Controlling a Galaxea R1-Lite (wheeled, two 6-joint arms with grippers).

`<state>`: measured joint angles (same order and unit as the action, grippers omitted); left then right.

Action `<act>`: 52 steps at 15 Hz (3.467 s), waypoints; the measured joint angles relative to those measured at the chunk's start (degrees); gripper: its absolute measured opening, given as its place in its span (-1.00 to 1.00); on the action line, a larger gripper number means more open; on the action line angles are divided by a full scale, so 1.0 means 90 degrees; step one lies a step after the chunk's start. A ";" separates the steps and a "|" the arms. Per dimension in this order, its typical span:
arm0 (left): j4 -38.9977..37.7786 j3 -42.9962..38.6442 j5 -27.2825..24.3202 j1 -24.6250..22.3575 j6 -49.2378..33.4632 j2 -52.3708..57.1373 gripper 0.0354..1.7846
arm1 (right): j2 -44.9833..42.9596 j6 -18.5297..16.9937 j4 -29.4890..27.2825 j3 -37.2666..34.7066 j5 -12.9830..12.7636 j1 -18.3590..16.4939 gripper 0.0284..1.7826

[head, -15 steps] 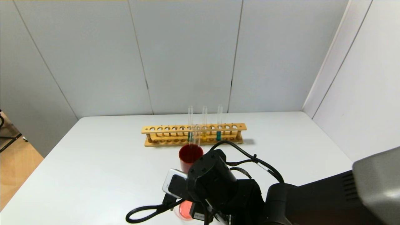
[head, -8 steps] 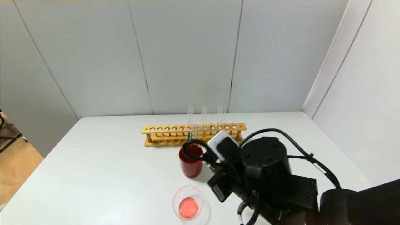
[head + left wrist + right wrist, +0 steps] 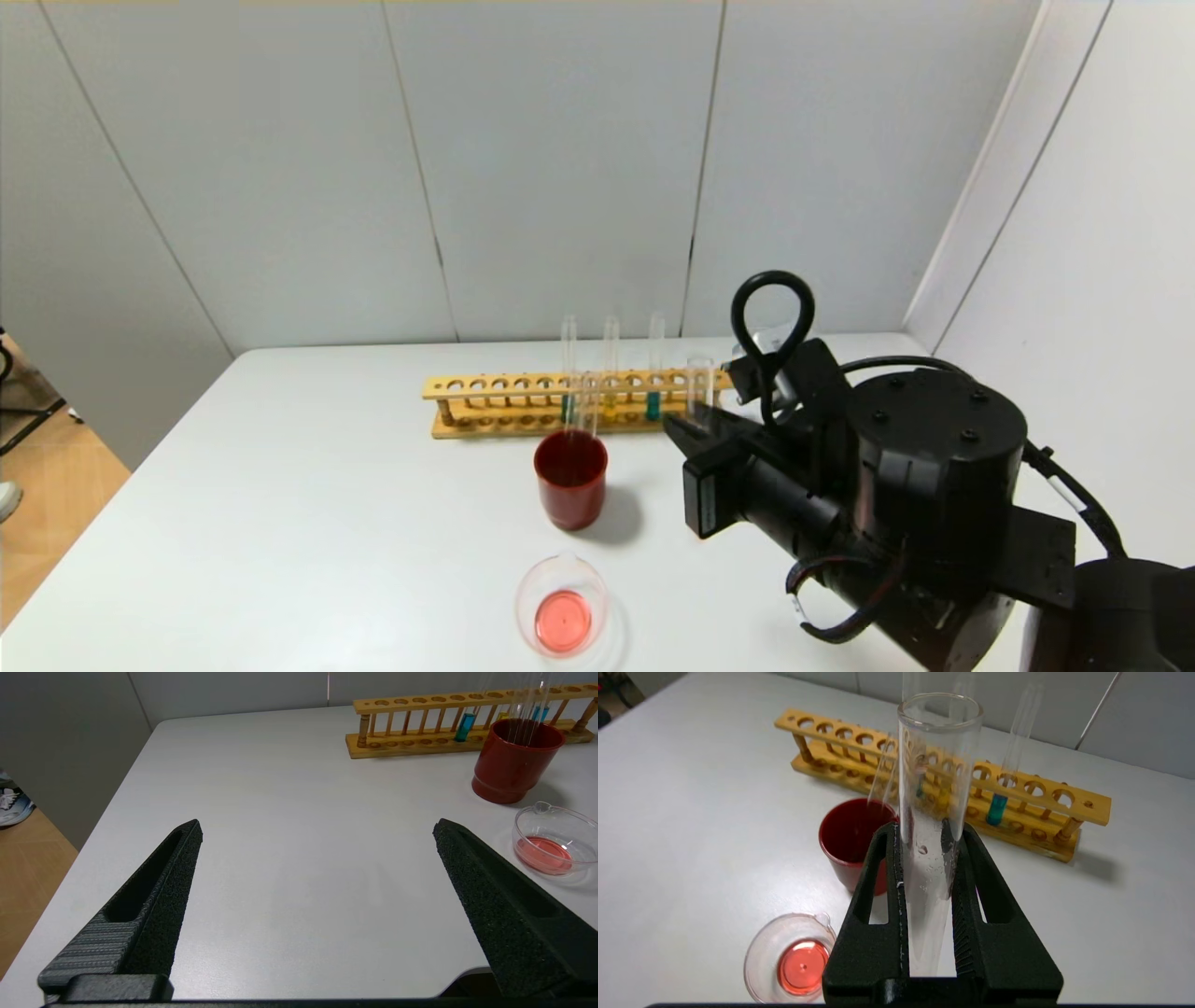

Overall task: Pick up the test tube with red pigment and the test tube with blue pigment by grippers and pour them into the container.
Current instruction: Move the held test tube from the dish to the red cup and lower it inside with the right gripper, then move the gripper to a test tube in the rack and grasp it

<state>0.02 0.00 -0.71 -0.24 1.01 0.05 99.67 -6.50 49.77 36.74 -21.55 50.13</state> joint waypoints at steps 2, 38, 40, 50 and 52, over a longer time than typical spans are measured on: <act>0.0000 0.0000 0.0003 0.0000 0.0000 0.0000 0.96 | 0.0000 0.0003 -0.0007 0.0150 0.0058 0.0004 -0.64; 0.0000 0.0000 0.0000 0.0003 -0.0003 0.0000 0.96 | 0.3770 0.0524 -0.0068 0.3726 0.0894 -0.0572 -0.61; 0.0000 0.0000 0.0000 0.0000 0.0000 0.0000 0.96 | 0.3767 0.0549 -0.0058 0.3663 0.0925 -0.0572 -0.50; 0.0000 0.0000 0.0000 0.0000 -0.0003 0.0000 0.96 | 0.3631 0.0576 -0.0024 0.3598 0.0811 -0.0572 0.92; 0.0000 0.0000 0.0003 0.0000 -0.0003 0.0000 0.96 | 0.3500 0.0588 -0.0018 0.3505 0.0815 -0.0578 0.96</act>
<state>0.02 0.00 -0.68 -0.24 0.99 0.05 131.17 -1.21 49.62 68.29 -14.21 44.92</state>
